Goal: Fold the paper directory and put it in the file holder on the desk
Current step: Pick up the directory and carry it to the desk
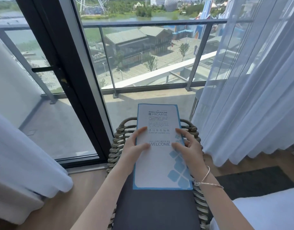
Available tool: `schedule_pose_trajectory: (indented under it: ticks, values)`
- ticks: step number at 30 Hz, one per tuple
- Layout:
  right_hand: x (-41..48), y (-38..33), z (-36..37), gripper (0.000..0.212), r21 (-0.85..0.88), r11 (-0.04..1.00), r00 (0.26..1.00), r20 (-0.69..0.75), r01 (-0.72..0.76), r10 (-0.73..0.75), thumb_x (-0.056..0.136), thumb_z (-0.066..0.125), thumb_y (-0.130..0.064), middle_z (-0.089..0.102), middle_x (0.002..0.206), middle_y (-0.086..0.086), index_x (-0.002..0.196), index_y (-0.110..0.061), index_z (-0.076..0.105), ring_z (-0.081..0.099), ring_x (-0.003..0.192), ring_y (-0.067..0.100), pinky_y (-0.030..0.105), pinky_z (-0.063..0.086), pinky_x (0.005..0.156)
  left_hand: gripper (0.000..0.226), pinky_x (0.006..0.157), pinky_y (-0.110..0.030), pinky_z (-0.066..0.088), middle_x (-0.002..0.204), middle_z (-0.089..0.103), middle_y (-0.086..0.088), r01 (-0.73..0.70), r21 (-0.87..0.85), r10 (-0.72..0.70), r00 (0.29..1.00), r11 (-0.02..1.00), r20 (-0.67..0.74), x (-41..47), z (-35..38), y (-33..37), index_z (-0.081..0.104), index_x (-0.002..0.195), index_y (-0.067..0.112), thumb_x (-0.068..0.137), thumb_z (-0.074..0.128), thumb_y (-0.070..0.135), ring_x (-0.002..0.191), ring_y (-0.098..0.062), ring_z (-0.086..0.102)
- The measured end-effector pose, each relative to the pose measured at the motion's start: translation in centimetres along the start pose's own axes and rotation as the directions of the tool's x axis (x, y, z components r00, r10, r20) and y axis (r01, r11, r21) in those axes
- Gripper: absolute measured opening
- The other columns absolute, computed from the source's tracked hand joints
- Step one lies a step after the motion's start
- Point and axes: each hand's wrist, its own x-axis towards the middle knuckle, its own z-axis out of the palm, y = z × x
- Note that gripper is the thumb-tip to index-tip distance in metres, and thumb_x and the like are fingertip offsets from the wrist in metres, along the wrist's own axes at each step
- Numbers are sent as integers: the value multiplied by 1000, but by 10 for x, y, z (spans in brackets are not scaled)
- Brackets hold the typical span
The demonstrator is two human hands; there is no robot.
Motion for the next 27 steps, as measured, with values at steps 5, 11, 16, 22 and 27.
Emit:
schedule_pose_trajectory:
  ticks: [5,11,16,22,27]
  values:
    - [5,-8,38,53,15,1000,987,161,10,-12,80,68,2,79,92,5,115,-38,66,74,82,32,47,61,73,58,86,-42,58,120,68,-1,-42,12,43,989,999,-141,-20,-34,15,65,118,36,69,67,6,103,-21,69]
    - [-9,-13,135,52,39,999,881,472,5,-23,78,70,-4,79,98,4,120,-34,66,76,83,26,37,63,68,56,77,-28,57,118,70,3,-124,24,121,885,992,-449,-82,-117,29,68,111,42,65,69,9,102,-13,69]
    - [-65,-11,233,50,21,1000,689,724,-20,-1,81,68,1,79,98,7,119,-32,67,75,82,27,37,62,68,54,83,-32,54,116,72,2,-189,16,146,697,982,-702,-183,-182,30,69,110,36,66,68,5,102,-17,68]
    - [-194,-6,333,48,-31,998,369,928,-48,46,83,64,9,79,93,11,117,-25,68,70,69,19,31,61,60,56,86,-28,51,118,70,15,-201,64,133,352,978,-926,-343,-231,21,68,113,40,68,67,8,108,-7,66]
    - [-331,7,395,47,-63,998,49,997,-27,64,85,65,8,80,92,8,120,-23,65,70,70,18,29,60,61,57,85,-19,49,121,65,27,-189,120,126,21,975,-992,-491,-250,2,68,114,43,66,67,11,110,5,61]
